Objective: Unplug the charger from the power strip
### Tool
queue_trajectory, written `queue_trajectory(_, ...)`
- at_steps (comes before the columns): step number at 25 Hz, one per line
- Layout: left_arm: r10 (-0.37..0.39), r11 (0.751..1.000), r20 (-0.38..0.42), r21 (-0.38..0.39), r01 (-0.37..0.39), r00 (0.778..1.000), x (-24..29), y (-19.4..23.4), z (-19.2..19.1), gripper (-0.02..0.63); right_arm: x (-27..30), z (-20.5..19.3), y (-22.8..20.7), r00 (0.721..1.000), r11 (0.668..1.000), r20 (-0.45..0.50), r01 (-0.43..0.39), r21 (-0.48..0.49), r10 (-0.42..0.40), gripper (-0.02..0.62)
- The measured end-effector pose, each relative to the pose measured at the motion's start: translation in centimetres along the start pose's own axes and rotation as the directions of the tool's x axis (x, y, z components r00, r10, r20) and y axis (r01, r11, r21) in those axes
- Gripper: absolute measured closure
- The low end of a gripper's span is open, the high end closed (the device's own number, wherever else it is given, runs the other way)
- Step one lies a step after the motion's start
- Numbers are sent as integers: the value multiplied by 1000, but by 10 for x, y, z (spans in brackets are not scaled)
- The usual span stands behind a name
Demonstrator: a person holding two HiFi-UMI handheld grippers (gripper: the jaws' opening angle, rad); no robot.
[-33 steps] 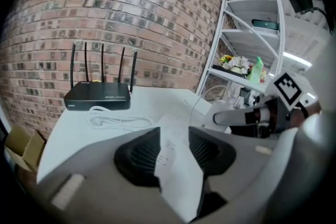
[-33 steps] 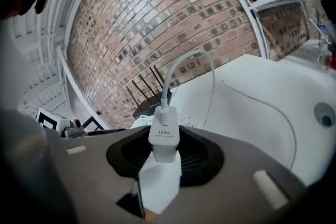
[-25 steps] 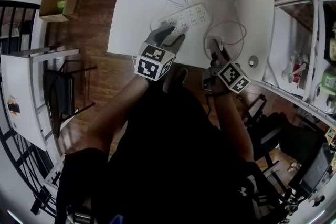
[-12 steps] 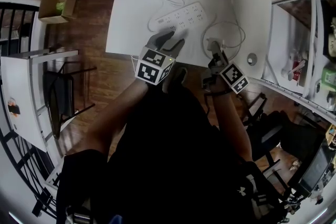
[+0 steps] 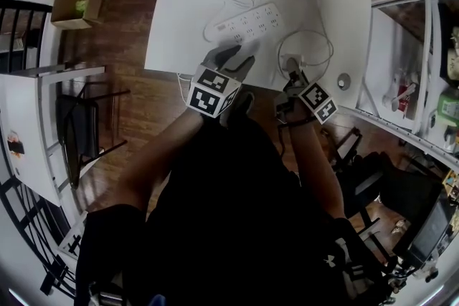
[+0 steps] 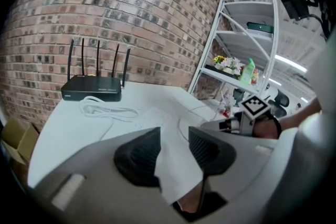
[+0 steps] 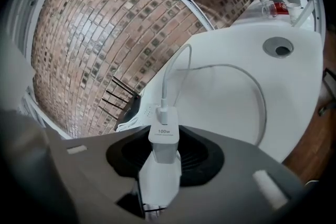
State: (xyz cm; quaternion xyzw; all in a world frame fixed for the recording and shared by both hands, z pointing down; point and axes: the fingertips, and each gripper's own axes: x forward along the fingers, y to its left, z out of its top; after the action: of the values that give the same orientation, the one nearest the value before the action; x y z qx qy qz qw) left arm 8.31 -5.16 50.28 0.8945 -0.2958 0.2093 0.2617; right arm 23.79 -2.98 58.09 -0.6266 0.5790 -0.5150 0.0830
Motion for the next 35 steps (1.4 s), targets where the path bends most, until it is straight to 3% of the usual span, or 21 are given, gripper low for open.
queue_trajectory(17,-35,999,4,-23,35,999,0,1,-1,437,10,-9,-17,995,996,-49,82,-23,-83,451)
queue_trajectory(24,-58,998,-6,-9,58,998,-6,3,-3,437,5,-19,-14,990,991,-61,124,-52,-127,397)
queue_trajectory(32,-94,996,-18,10,94,995,-3,-2,-3,437,-12,-22,-15,986,986,-36,160,-51,-162,382)
queue_trajectory(35,-110,994,-21,24,111,994,1,-6,-1,437,-18,-21,-17,981,977,-39,187,-97,-192,382)
